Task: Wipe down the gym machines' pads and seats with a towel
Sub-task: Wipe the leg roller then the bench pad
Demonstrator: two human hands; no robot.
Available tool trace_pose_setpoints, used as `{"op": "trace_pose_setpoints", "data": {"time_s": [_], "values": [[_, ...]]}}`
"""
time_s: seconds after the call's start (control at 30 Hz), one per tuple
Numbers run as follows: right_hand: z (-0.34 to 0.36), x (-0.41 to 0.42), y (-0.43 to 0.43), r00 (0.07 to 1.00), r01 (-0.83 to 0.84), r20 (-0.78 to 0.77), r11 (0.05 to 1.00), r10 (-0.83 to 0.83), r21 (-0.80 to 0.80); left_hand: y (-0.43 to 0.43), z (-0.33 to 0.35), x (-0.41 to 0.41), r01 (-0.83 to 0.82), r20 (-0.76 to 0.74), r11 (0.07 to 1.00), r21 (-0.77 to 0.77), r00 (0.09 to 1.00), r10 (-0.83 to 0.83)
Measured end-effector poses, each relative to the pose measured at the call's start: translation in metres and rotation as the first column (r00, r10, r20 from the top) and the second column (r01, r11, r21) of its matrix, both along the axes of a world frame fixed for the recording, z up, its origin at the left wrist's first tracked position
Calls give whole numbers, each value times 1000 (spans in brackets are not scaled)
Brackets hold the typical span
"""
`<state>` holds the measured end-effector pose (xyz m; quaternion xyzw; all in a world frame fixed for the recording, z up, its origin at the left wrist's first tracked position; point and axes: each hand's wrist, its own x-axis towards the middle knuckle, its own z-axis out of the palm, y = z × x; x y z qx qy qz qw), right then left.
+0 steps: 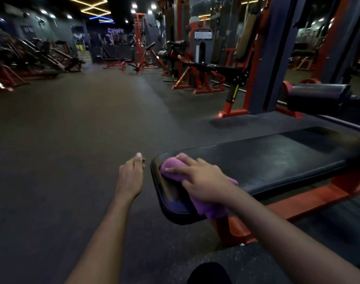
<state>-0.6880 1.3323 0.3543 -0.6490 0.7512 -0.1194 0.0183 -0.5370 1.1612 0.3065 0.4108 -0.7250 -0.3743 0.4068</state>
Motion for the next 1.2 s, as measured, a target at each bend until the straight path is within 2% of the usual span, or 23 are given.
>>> {"op": "trace_pose_setpoints", "data": {"time_s": [0.1, 0.2, 0.27, 0.37, 0.47, 0.6, 0.7, 0.8, 0.9, 0.97, 1.07, 1.2], "values": [[-6, -11, 23, 992, 106, 75, 992, -101, -62, 3, -1, -2, 104, 19, 993, 59, 994, -105], [-5, -44, -16, 934, 345, 124, 936, -335, -69, 2, -5, 4, 156, 22, 984, 82, 987, -158], [1, -57, -57, 915, 390, 128, 920, -383, -36, 1, -9, 11, 186, 23, 978, 98, 982, -189], [7, -45, -112, 948, 312, 67, 950, -313, 25, -2, -15, 21, 165, 42, 983, 78, 985, -169], [6, -3, -124, 988, 155, 14, 987, -156, 40, -11, -19, 29, 50, 17, 998, 38, 999, -51], [-2, 46, -59, 997, 27, -78, 999, -29, -28, -18, -16, 21, -11, -23, 999, 42, 1000, 12], [-8, 66, 1, 996, -8, -85, 995, -1, -95, -19, -12, 5, 80, -4, 995, 64, 997, -80], [-13, 60, 22, 991, 135, 15, 984, -134, -119, -19, -4, -9, 175, 52, 978, 117, 982, -182], [-8, 59, -9, 944, 325, 111, 936, -311, -137, -27, -1, -18, 199, 113, 962, 186, 968, -222], [-8, 72, -30, 907, 422, 92, 894, -412, -149, -31, 0, -22, 194, 142, 958, 213, 963, -227], [-29, 96, -21, 898, 429, 60, 838, -436, -337, -35, 6, -26, 174, 180, 968, 181, 962, -207], [-69, 111, 22, 924, 378, 176, 744, -340, -551, -32, 5, -48, 190, 260, 963, 189, 937, -235]]}}
